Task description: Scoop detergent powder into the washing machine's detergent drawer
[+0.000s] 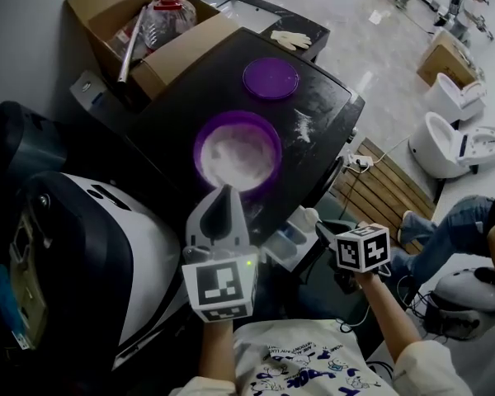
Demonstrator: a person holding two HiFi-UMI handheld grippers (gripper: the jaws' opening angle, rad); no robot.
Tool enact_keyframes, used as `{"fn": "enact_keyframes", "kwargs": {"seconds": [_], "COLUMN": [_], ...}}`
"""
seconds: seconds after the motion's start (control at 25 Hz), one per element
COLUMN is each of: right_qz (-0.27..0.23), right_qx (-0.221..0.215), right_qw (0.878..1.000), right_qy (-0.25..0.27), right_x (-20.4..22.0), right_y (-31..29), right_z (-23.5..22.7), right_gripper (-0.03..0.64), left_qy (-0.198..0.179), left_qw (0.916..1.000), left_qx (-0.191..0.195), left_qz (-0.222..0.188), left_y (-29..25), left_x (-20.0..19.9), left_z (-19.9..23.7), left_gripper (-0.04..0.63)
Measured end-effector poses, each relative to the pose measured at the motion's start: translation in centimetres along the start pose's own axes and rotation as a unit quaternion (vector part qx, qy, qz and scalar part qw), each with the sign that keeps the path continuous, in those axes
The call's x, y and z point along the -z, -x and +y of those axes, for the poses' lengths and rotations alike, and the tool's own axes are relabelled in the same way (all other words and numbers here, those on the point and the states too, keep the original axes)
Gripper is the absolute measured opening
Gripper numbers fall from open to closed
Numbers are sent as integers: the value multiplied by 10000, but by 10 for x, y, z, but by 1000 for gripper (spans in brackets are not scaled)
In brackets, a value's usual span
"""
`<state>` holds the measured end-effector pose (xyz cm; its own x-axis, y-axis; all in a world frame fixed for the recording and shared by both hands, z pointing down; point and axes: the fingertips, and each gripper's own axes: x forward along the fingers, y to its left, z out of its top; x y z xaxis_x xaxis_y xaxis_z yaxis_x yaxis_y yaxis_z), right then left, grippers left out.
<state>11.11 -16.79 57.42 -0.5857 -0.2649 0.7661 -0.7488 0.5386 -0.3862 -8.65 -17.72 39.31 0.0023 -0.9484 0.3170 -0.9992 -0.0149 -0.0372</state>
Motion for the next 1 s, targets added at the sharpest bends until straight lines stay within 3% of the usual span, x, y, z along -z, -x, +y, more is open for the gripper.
{"fn": "enact_keyframes", "kwargs": {"seconds": [0.2,0.36,0.8,1.0], "right_qz": [179,302,649,741], "right_qx": [365,671,1433,1809], "right_qw": [9954,9845,9451,9143], "right_qy": [872,1591,2864,3548], "right_x": [5,10,22,23], "right_y": [-6,-12,-23,-26], "right_z": [5,9,10,11], "right_gripper": [23,23,23,23], "left_qy": [9,29,57,61], "left_qw": [10000,10000,10000,10000], "left_qx": [-1,-14,-24,-31], "left_qz": [10,8,21,8], "left_y": [1,1,3,3], "left_x": [2,2,5,4], "left_z": [1,4,7,7], "left_gripper": [2,2,2,2]}}
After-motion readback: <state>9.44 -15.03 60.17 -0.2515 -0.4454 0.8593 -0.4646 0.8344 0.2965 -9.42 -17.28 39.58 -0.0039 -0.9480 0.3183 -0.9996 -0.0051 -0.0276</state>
